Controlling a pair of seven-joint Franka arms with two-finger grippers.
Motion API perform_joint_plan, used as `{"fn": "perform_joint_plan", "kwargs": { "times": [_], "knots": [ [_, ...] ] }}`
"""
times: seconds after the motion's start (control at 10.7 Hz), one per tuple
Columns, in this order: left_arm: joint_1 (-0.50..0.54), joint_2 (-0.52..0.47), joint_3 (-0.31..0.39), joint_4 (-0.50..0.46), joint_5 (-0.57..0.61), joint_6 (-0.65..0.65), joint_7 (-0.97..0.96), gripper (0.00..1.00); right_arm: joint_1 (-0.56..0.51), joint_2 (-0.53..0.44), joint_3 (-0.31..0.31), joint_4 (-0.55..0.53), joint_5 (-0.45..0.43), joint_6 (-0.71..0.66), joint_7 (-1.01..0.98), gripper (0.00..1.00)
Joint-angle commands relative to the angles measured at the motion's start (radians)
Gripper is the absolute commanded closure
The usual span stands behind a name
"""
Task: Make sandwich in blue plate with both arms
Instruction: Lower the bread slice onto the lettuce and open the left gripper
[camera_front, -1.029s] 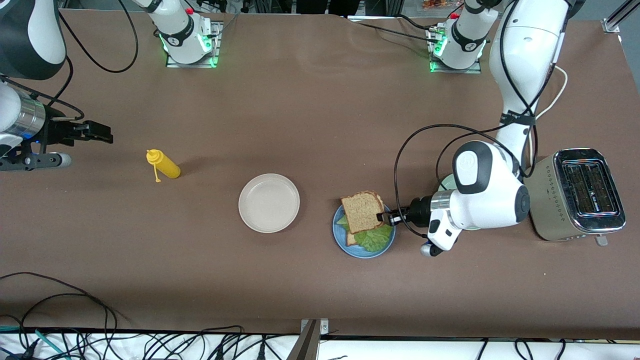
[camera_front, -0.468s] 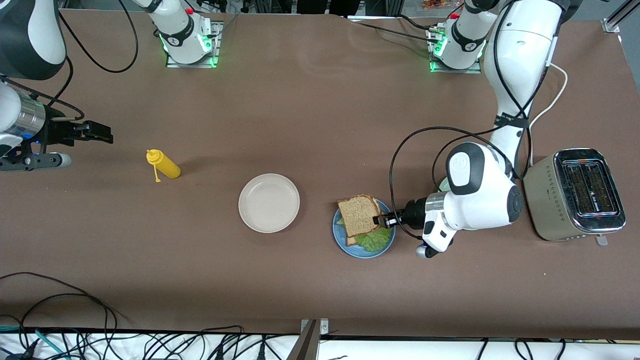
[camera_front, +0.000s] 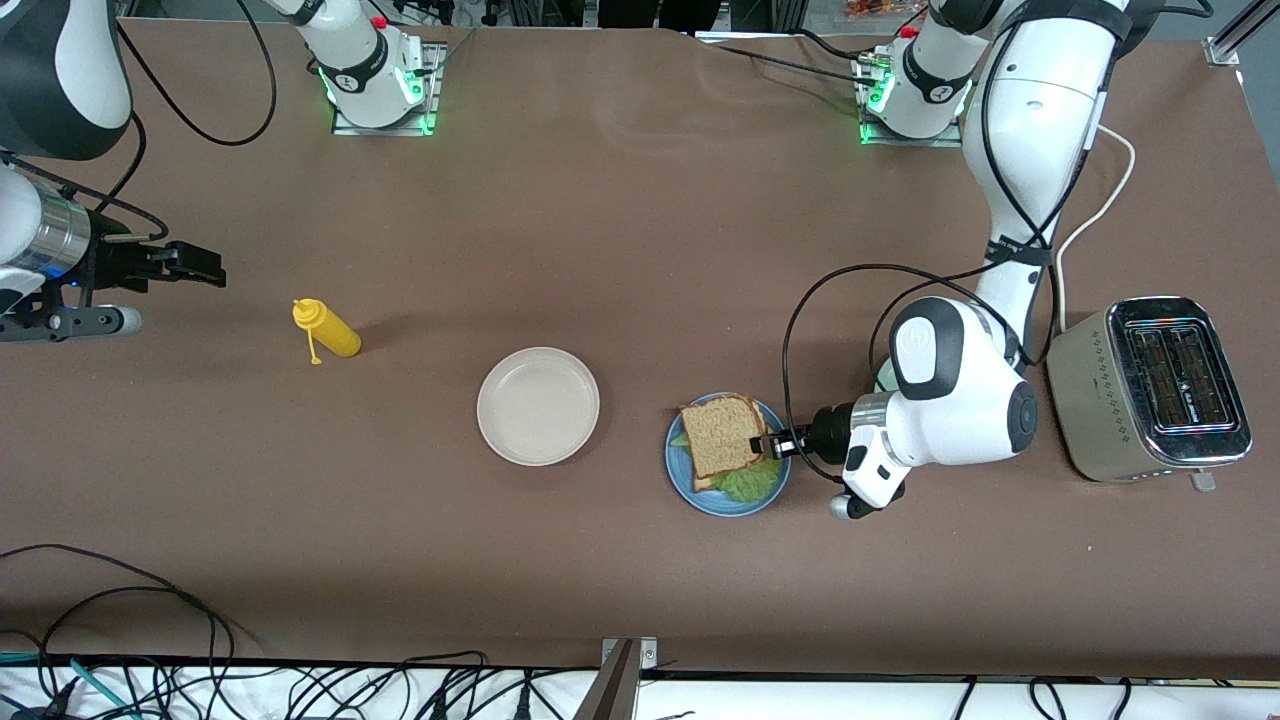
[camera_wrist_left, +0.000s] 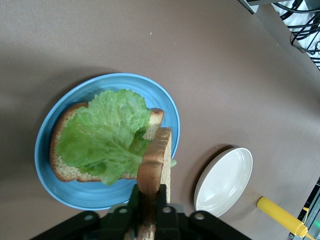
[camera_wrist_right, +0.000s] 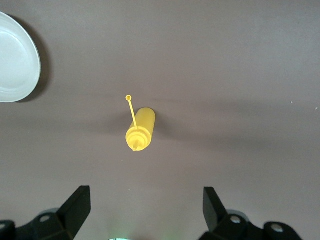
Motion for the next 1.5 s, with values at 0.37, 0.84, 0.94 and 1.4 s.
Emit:
{"fn": "perform_joint_plan", "kwargs": {
  "times": [0.37,0.84,0.94,1.4],
  "knots": [
    [0.017,0.04,0.01,0.04,-0.032,0.0,0.105,0.51,-0.002,0.0,0.0,0.009,-0.01,-0.011,0.015,0.0],
    [0.035,0.053,0.012,0.044,-0.032,0.001,0.111,0.49,0.0,-0.002,0.002,0.009,-0.01,-0.012,0.015,0.0],
    [0.04,0.05,0.012,0.043,-0.032,0.001,0.111,0.48,0.0,-0.002,0.002,0.009,-0.01,-0.012,0.015,0.0],
    [0.098,-0.027,0.012,0.041,0.146,-0.032,0.132,0.0,0.0,0.002,0.002,0.009,-0.01,0.021,0.017,0.0]
  ]
}}
